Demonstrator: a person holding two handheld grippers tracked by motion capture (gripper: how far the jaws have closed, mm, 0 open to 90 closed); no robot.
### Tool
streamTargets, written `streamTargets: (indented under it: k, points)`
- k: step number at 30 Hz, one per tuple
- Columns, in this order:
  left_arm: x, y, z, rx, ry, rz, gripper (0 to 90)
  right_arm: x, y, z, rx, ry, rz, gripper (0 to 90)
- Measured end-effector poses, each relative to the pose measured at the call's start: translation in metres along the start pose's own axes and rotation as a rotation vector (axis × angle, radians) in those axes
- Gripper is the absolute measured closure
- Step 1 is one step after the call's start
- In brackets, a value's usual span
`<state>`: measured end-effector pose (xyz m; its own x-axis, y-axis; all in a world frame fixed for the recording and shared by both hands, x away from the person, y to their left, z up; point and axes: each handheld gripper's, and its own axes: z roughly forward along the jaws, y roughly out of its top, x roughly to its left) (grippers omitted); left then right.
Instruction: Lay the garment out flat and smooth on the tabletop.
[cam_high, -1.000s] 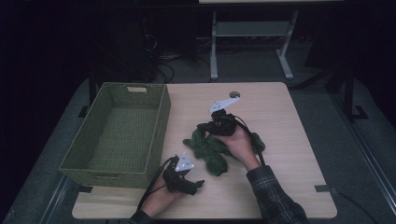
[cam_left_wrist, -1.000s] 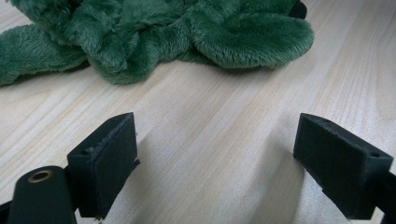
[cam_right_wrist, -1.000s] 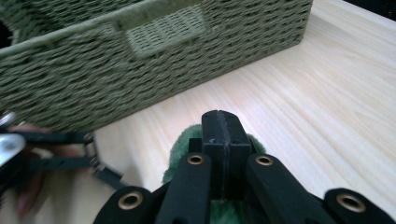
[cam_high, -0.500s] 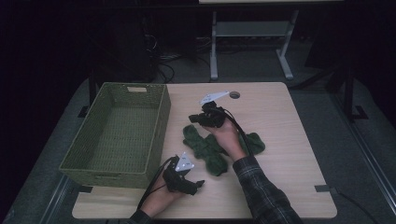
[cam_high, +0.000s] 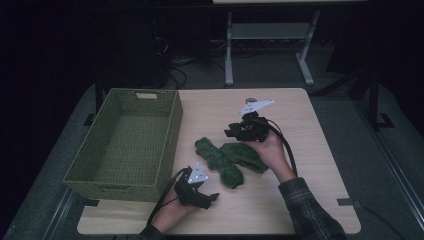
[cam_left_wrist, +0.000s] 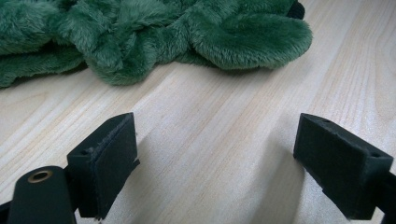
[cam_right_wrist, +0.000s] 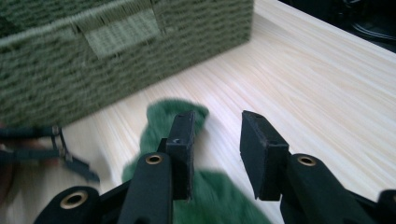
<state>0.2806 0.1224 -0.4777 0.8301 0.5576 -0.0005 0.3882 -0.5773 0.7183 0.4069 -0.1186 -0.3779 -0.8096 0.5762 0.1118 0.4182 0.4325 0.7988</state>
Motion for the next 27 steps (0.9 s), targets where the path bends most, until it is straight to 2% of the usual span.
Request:
streamTargets:
  k: [4, 7, 9, 13, 19, 21, 27]
  points:
    - [0.000, 0.000, 0.000, -0.005, 0.002, 0.000, 12.7, 0.000, -0.018, -0.019, 0.014, -0.024, 0.005, 62.6]
    - [0.000, 0.000, 0.000, -0.004, 0.002, 0.001, 12.8, -0.001, -0.033, -0.034, 0.013, -0.039, 0.027, 62.2]
    - [0.000, 0.000, 0.000, -0.003, 0.001, 0.001, 12.8, -0.002, -0.041, -0.041, 0.007, -0.051, 0.020, 61.7]
    - [0.000, 0.000, 0.000, -0.005, 0.002, -0.004, 12.8, -0.003, -0.060, -0.056, 0.016, -0.070, 0.052, 58.2]
    - [0.001, 0.000, 0.000, 0.000, 0.006, 0.011, 12.8, -0.005, -0.084, -0.066, 0.041, -0.102, 0.071, 55.8]
    - [0.000, 0.000, 0.000, 0.000, 0.001, -0.004, 12.9, -0.006, -0.092, -0.068, 0.046, -0.102, 0.094, 54.5]
    - [0.000, 0.000, 0.000, 0.000, 0.001, -0.004, 12.8, -0.009, -0.112, -0.067, 0.049, -0.095, 0.132, 50.9]
